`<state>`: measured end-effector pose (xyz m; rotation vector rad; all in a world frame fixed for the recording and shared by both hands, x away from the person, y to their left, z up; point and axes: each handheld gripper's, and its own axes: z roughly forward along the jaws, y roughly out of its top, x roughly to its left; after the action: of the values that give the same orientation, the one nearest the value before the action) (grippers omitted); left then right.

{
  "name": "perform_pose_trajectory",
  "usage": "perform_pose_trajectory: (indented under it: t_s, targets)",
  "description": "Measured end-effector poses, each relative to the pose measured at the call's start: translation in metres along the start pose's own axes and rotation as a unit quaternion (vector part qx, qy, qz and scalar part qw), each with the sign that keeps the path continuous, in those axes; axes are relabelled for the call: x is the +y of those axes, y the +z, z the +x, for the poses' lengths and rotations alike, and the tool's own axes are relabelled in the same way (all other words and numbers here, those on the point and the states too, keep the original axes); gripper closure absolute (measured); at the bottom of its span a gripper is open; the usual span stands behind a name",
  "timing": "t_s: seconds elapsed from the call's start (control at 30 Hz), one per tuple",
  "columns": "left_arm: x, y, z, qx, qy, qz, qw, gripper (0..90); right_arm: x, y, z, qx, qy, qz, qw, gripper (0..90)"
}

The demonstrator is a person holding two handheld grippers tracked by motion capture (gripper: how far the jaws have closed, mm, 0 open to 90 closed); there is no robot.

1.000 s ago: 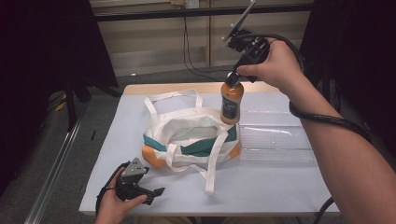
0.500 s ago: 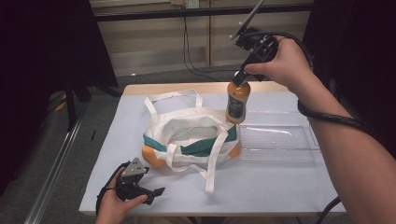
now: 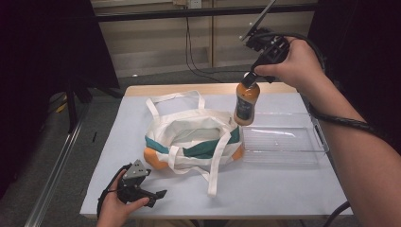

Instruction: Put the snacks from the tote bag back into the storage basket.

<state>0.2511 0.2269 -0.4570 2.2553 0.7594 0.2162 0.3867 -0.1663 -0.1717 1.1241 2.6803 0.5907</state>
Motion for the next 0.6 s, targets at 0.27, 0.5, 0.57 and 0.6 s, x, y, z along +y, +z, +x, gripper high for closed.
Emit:
perform_pose_trajectory:
  t_s: [0.27, 0.5, 0.57, 0.6]
  targets:
    - [0.0, 0.0, 0.0, -0.005, -0.004, -0.006, 1.0, 5.5, -0.007, 0.0, -0.005, -0.004, 0.007, 0.007, 0.9999, 59.7]
    - [0.0, 0.0, 0.0, -0.003, -0.003, -0.005, 1.0, 5.5, -0.013, 0.001, -0.007, -0.006, 0.01, 0.014, 0.9998, 59.7]
    - [0.0, 0.0, -0.001, -0.003, -0.003, -0.003, 1.0, 5.5, -0.014, 0.0, -0.01, -0.004, 0.011, 0.013, 0.9998, 59.8]
    - [0.0, 0.0, -0.001, -0.003, -0.004, -0.003, 1.0, 5.5, -0.016, 0.0, -0.011, -0.004, 0.006, 0.017, 0.9998, 59.7]
